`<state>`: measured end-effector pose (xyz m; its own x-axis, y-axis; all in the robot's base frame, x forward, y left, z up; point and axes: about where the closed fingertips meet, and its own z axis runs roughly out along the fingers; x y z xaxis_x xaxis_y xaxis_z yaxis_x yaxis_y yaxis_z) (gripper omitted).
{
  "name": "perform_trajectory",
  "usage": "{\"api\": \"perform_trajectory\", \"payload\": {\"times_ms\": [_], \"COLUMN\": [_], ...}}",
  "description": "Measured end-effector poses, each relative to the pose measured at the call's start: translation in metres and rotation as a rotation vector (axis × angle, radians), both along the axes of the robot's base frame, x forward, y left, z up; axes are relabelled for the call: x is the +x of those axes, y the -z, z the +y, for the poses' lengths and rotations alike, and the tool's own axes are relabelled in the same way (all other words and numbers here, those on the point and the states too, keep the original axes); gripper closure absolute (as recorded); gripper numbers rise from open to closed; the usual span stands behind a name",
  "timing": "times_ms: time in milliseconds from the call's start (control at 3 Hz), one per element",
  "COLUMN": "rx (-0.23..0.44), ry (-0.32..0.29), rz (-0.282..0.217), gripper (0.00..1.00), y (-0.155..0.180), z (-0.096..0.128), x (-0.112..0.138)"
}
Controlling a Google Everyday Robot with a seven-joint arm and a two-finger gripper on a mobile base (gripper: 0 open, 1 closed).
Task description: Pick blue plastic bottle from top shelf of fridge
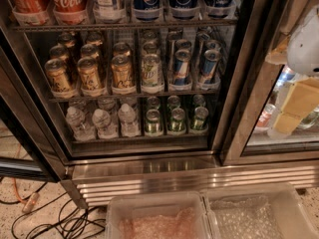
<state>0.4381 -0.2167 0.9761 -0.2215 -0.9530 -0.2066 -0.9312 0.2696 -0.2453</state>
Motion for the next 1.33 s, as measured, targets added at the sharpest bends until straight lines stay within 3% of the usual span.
{"api": "perform_trajectory", "payload": {"times_ms": [333,667,1000,1333], "rx": [0.0,0.058,0.209,0.209], "ry": [0.0,-0.014,-0.058,-0.058], "rz": [0.0,-0.022,-0.064,-0.064], "gripper": [0.0,0.0,0.0,0.0], "y": [0.0,0.001,0.005,0.005], "z": [0.0,0.012,0.057,0.057], "x": [0.0,0.004,0.01,0.01]}}
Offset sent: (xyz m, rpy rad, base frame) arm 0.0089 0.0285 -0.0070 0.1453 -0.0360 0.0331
